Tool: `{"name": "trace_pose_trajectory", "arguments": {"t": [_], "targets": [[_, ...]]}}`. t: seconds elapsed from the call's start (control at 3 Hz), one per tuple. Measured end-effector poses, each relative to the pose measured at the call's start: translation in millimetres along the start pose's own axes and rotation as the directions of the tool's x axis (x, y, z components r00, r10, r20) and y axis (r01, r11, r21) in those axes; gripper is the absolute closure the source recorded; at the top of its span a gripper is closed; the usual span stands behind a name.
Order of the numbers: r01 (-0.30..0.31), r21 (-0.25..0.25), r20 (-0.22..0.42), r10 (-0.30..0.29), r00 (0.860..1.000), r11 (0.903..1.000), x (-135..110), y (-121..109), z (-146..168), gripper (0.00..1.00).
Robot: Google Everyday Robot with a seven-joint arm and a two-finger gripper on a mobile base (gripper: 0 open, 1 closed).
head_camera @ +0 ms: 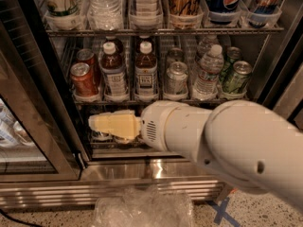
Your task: Pick blue plastic bottle from middle shelf of fridge
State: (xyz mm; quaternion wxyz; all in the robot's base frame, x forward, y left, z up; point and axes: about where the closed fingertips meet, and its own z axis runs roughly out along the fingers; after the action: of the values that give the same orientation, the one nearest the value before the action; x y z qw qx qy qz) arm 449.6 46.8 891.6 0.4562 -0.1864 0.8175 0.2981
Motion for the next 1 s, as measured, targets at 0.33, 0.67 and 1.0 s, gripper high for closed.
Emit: {"name": "trace_pose_trajectory", "arguments": {"t": [0.33,0.67,1.0], "targets": [[-0.014,0.141,0.025,0.011,1.0,0.9898,15,0,3,0.0],[-0.066,0.203,0.078,0.051,0.996,0.977,9,-11,-1,0.0],[-0.065,0.201,0.078,0.05,0.996,0.9775,8,-11,0,0.0]]}}
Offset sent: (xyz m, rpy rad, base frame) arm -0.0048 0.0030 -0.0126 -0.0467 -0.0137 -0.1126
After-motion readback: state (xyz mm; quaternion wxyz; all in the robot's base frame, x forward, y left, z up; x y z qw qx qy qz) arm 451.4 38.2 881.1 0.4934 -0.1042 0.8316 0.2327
